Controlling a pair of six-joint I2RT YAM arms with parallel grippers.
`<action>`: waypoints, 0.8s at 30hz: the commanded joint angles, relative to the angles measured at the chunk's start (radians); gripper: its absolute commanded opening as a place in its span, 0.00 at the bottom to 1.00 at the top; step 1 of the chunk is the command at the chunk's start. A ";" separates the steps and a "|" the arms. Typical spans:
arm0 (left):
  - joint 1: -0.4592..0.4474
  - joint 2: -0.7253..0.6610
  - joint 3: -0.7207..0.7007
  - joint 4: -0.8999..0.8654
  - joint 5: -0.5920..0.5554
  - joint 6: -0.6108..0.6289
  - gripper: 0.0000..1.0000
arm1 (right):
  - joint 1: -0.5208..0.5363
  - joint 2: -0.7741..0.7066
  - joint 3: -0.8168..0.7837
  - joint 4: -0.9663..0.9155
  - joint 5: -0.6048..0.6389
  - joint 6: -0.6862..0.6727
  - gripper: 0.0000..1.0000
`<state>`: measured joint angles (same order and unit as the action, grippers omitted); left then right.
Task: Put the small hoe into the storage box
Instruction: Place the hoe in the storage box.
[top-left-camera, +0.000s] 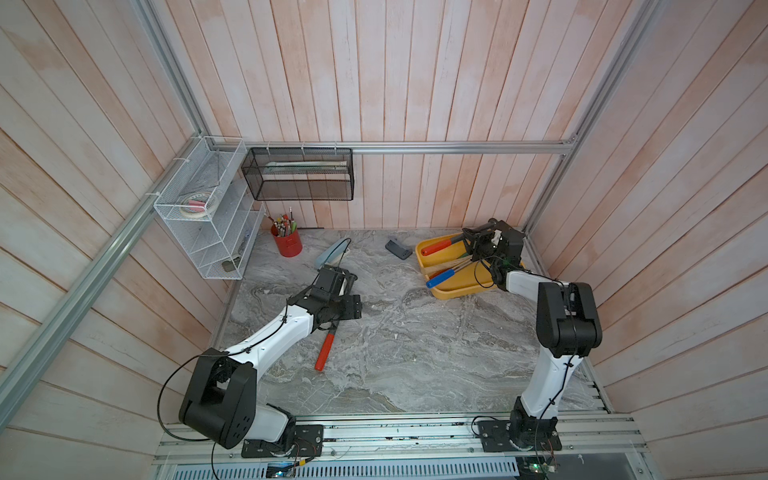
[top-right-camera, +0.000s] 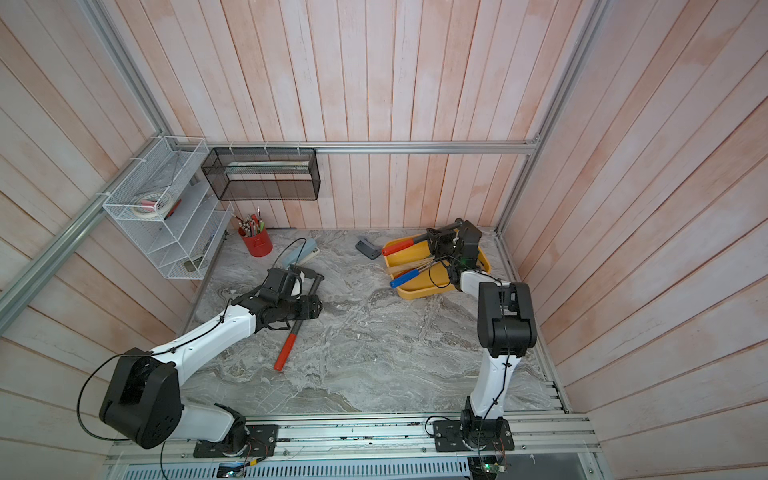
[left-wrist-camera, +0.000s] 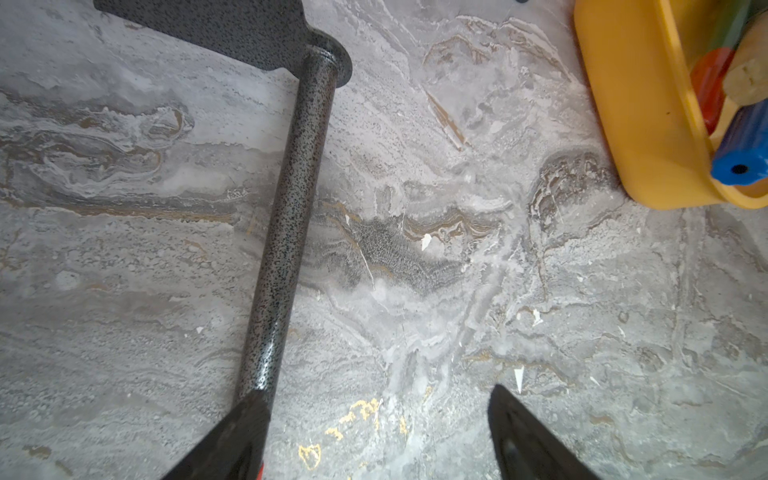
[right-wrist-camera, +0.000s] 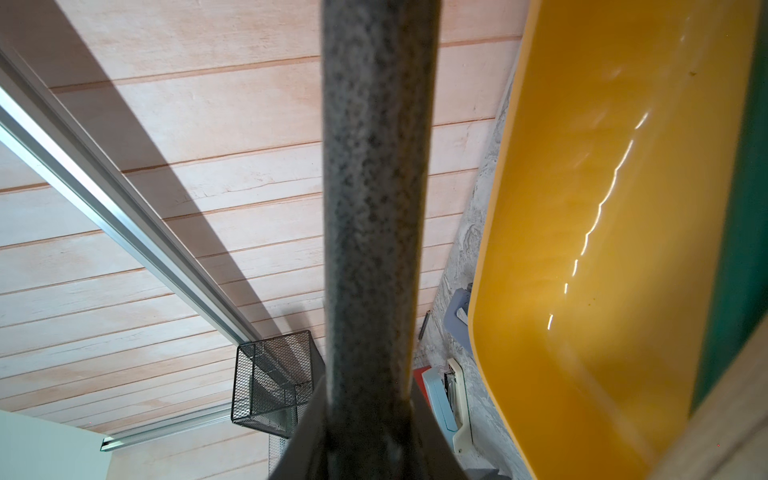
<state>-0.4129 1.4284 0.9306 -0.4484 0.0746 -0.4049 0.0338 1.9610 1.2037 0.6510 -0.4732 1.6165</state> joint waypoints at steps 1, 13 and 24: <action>0.005 -0.013 -0.015 0.015 0.016 -0.002 0.85 | -0.005 0.005 0.042 0.068 -0.011 0.007 0.17; 0.005 -0.012 -0.017 0.018 0.017 0.000 0.85 | -0.004 0.049 0.043 0.093 -0.015 0.038 0.17; 0.004 -0.011 -0.018 0.017 0.010 0.007 0.85 | -0.002 0.083 0.039 0.107 -0.010 0.042 0.17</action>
<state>-0.4129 1.4284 0.9306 -0.4480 0.0750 -0.4042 0.0338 2.0418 1.2049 0.6636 -0.4732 1.6527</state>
